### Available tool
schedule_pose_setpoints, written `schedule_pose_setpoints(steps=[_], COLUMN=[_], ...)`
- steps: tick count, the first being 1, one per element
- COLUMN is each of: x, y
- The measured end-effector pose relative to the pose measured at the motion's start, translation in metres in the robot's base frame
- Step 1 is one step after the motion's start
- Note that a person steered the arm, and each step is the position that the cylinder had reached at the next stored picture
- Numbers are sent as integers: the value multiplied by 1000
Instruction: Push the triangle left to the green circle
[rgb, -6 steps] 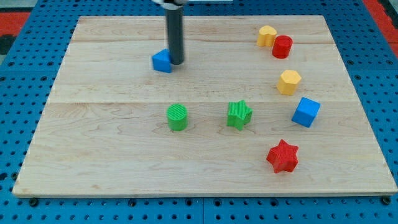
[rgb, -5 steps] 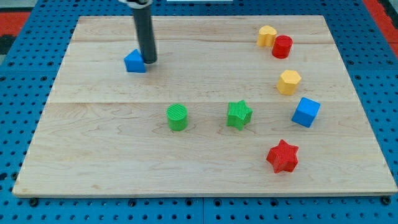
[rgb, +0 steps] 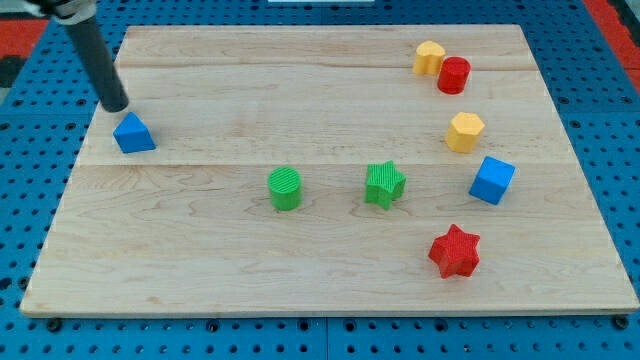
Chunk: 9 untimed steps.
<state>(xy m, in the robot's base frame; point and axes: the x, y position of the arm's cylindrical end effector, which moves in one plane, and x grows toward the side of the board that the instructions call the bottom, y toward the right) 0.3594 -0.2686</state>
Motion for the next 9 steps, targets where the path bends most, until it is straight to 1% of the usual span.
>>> schedule_pose_setpoints(steps=[1,2,4,5,6,7,8,9], x=[37,62,107,125,185,212,176,168], y=[37,85,103,133,92,130,134,122])
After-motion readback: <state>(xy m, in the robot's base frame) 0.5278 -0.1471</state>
